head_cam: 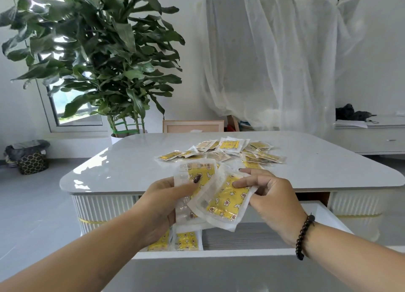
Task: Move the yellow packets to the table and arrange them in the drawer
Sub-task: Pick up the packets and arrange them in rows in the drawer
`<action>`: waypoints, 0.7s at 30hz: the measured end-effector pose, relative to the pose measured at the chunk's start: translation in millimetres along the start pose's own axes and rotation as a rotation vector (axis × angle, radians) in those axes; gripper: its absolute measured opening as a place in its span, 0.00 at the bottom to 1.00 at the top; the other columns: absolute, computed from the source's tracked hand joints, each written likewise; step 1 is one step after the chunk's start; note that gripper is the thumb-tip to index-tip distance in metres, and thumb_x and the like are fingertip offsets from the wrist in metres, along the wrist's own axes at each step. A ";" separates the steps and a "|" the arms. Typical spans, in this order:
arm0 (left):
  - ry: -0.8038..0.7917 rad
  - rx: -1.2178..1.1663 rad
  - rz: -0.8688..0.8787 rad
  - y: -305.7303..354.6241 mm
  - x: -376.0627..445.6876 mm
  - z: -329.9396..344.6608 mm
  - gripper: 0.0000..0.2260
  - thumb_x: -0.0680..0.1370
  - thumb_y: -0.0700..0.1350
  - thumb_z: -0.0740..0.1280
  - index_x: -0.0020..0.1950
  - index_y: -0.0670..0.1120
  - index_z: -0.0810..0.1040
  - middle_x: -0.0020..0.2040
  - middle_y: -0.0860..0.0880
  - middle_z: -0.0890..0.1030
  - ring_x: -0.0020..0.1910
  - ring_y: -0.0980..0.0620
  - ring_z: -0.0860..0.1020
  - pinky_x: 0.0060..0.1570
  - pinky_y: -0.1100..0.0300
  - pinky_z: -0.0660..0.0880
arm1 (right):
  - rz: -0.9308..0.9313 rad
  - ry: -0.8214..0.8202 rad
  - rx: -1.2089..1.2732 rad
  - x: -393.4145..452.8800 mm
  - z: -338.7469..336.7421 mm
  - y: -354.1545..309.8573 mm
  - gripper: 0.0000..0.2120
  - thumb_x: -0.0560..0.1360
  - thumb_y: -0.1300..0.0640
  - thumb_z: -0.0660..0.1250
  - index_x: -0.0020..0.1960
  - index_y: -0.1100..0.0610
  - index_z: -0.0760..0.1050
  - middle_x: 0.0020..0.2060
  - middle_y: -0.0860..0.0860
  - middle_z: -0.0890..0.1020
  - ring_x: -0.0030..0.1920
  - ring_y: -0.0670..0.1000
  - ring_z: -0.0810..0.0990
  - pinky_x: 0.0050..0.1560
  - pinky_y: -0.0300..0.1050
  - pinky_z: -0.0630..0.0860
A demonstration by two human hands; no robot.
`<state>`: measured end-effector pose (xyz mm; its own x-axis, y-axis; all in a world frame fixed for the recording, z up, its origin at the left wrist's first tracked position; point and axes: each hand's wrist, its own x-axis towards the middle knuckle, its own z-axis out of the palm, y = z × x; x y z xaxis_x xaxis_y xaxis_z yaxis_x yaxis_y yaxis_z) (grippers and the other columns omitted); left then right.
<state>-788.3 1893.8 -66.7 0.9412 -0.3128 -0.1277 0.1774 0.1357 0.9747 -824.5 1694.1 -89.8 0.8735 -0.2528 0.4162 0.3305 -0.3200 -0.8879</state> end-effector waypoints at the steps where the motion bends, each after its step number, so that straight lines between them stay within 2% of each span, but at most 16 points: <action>1: -0.023 0.017 -0.010 -0.7 -0.9 0.5 0.10 0.75 0.35 0.68 0.56 0.38 0.80 0.48 0.40 0.85 0.47 0.40 0.84 0.52 0.45 0.80 | -0.022 -0.001 -0.011 -1.4 1.1 0.1 0.19 0.67 0.76 0.68 0.36 0.52 0.85 0.56 0.43 0.77 0.56 0.40 0.77 0.57 0.41 0.77; 5: -0.097 0.012 -0.042 -1.7 -2.2 2.2 0.21 0.64 0.36 0.74 0.57 0.37 0.78 0.49 0.39 0.85 0.47 0.41 0.85 0.46 0.49 0.82 | -0.059 -0.048 0.055 -4.4 4.9 -3.2 0.18 0.69 0.76 0.67 0.40 0.54 0.85 0.60 0.42 0.76 0.57 0.36 0.77 0.56 0.41 0.78; 8: -0.146 0.032 -0.042 -2.0 -1.7 2.7 0.22 0.63 0.36 0.74 0.57 0.36 0.78 0.50 0.39 0.85 0.48 0.42 0.85 0.47 0.51 0.82 | -0.040 -0.094 0.146 -4.7 3.6 -10.0 0.15 0.69 0.73 0.64 0.42 0.57 0.85 0.60 0.41 0.75 0.54 0.31 0.76 0.53 0.37 0.78; 11: -0.191 0.099 -0.047 -4.5 -1.2 3.0 0.22 0.64 0.36 0.75 0.58 0.35 0.78 0.51 0.38 0.85 0.50 0.41 0.84 0.50 0.49 0.82 | -0.052 -0.104 0.132 -3.1 4.9 -13.5 0.10 0.71 0.67 0.69 0.47 0.55 0.84 0.59 0.41 0.77 0.55 0.34 0.76 0.57 0.40 0.76; 12: -0.213 0.128 -0.044 -5.1 -1.7 3.7 0.22 0.64 0.35 0.75 0.57 0.36 0.79 0.51 0.38 0.84 0.51 0.40 0.84 0.51 0.49 0.81 | -0.083 -0.095 0.064 -2.2 6.4 -13.2 0.11 0.70 0.63 0.72 0.51 0.53 0.82 0.57 0.41 0.77 0.53 0.35 0.77 0.55 0.39 0.77; 14: -0.246 0.185 -0.035 -6.4 -3.1 5.3 0.20 0.63 0.34 0.75 0.55 0.37 0.80 0.50 0.39 0.85 0.50 0.41 0.84 0.52 0.49 0.81 | -0.123 -0.095 -0.098 -1.8 10.9 -12.2 0.20 0.71 0.63 0.72 0.60 0.48 0.76 0.53 0.40 0.77 0.42 0.45 0.80 0.43 0.34 0.78; 16: -0.257 0.227 -0.025 -7.2 -5.0 7.3 0.20 0.63 0.34 0.75 0.54 0.39 0.80 0.50 0.40 0.85 0.50 0.42 0.84 0.53 0.48 0.81 | -0.154 -0.135 -0.152 -1.9 15.1 -12.8 0.29 0.72 0.67 0.68 0.64 0.41 0.69 0.58 0.39 0.75 0.36 0.55 0.76 0.39 0.39 0.79; 17: -0.257 0.240 -0.019 -7.9 -5.8 8.1 0.20 0.63 0.36 0.76 0.54 0.39 0.80 0.50 0.40 0.85 0.50 0.42 0.84 0.54 0.47 0.80 | -0.174 -0.173 -0.141 -2.4 17.2 -13.1 0.32 0.73 0.69 0.66 0.66 0.38 0.67 0.60 0.39 0.74 0.33 0.55 0.73 0.37 0.41 0.79; 18: -0.252 0.248 -0.016 -8.5 -6.0 8.6 0.20 0.64 0.37 0.76 0.55 0.40 0.80 0.50 0.40 0.85 0.51 0.42 0.84 0.56 0.46 0.79 | -0.189 -0.214 -0.124 -2.8 19.9 -13.6 0.34 0.73 0.71 0.64 0.67 0.37 0.65 0.61 0.38 0.73 0.35 0.58 0.73 0.37 0.44 0.78; 19: -0.243 0.256 -0.013 -9.1 -6.2 8.7 0.20 0.65 0.38 0.75 0.56 0.39 0.79 0.50 0.40 0.85 0.51 0.41 0.84 0.56 0.45 0.79 | -0.202 -0.248 -0.116 -2.3 23.0 -13.3 0.35 0.73 0.72 0.62 0.68 0.37 0.64 0.61 0.38 0.72 0.43 0.63 0.75 0.41 0.48 0.79; 20: -0.228 0.265 -0.009 -9.4 -6.1 8.6 0.19 0.67 0.38 0.75 0.57 0.39 0.79 0.50 0.40 0.85 0.50 0.41 0.84 0.56 0.44 0.78 | -0.213 -0.280 -0.115 -1.8 25.8 -13.5 0.36 0.73 0.72 0.60 0.69 0.38 0.63 0.61 0.37 0.72 0.50 0.63 0.75 0.44 0.51 0.78; 21: -0.208 0.273 -0.004 -9.4 -5.1 8.5 0.19 0.68 0.37 0.75 0.58 0.38 0.78 0.50 0.40 0.85 0.50 0.41 0.84 0.56 0.43 0.78 | -0.218 -0.305 -0.115 -0.5 27.7 -13.0 0.36 0.73 0.73 0.59 0.70 0.39 0.62 0.62 0.37 0.71 0.51 0.59 0.76 0.44 0.49 0.78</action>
<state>-797.2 1886.1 -73.7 0.8568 -0.5018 -0.1190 0.0708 -0.1141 0.9909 -819.3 1723.7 -83.9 0.8592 0.1094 0.4999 0.4927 -0.4404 -0.7505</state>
